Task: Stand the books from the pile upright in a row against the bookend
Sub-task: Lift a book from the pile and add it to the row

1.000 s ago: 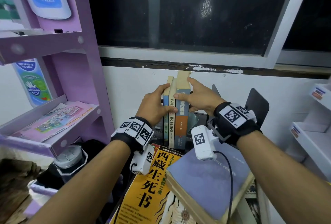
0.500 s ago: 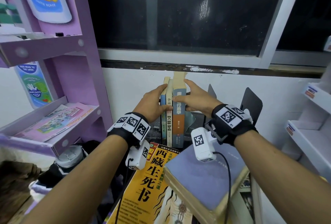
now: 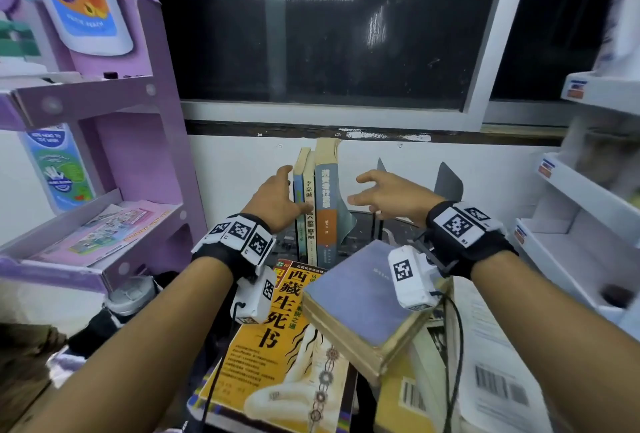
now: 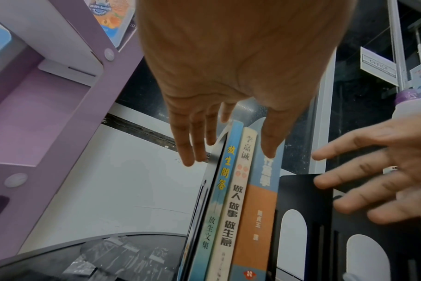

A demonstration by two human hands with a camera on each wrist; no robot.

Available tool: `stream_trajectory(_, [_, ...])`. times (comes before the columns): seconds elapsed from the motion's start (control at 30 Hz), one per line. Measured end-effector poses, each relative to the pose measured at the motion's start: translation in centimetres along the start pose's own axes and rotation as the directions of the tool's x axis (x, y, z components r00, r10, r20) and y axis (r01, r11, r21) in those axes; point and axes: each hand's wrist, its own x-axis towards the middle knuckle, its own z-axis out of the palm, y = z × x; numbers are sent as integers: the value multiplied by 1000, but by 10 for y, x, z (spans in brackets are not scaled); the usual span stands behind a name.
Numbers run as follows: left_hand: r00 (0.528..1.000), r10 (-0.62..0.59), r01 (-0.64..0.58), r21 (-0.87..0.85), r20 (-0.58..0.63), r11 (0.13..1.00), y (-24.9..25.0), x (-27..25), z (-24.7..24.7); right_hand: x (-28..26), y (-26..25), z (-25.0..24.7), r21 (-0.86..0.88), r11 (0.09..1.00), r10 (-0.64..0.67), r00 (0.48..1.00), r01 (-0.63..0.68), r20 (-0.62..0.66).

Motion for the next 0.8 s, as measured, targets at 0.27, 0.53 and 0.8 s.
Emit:
stream_trajectory(0.27, [983,-42,33,55,177,998,18,-40,5,-51,27,-9,-188,977,108,994,-101,26])
stream_trajectory(0.53, [910,-67,12,136,409,991,52,-60,27,-69,48,-8,-272,952,163,985,-143,52])
stream_trajectory(0.8, [834,-168,68,204,526,977,64,-70,47,-74,59,-7,-352,924,202,972,-147,125])
